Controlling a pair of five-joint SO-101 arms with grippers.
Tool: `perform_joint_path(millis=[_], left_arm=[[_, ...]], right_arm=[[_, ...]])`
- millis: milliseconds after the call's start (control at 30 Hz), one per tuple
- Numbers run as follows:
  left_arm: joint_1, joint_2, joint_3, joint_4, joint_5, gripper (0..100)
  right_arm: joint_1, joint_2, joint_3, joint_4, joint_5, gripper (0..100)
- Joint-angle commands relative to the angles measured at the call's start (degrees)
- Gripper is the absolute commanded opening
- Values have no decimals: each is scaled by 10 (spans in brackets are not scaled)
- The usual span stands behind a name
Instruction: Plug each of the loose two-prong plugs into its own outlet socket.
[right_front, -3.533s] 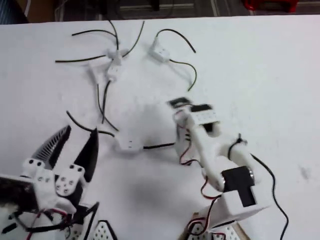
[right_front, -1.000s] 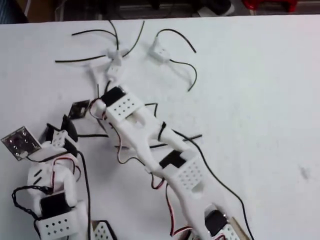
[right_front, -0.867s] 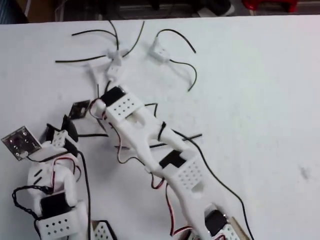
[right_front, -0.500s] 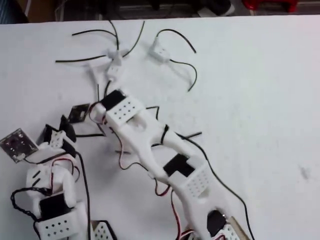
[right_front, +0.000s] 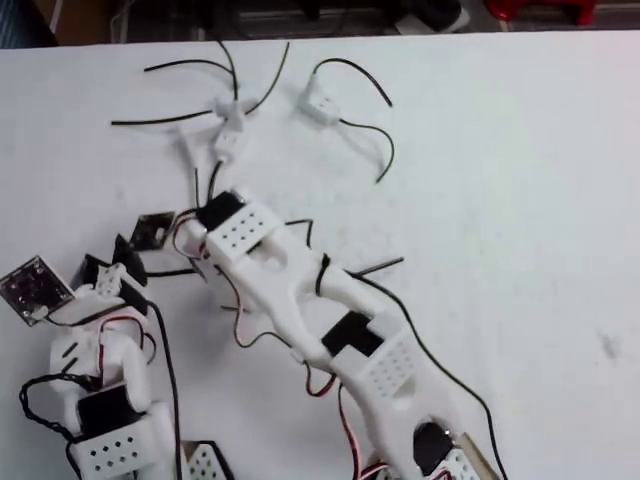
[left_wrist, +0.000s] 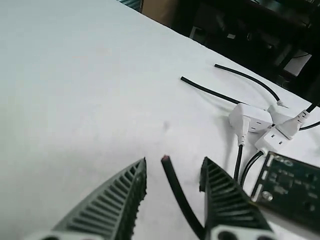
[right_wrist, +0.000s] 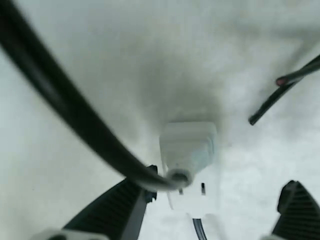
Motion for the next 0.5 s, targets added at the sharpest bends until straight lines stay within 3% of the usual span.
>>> perform_joint_path(millis=[0, 300, 467], left_arm=[[5, -12, -23, -19, 10, 195], [-30, -12, -18, -32, 10, 195], [-47, -12, -18, -32, 10, 186]], right_arm=[[-105, 63, -1, 59, -4, 373], [-101, 70, 0, 59, -20, 366], [-100, 71, 1, 59, -36, 236]])
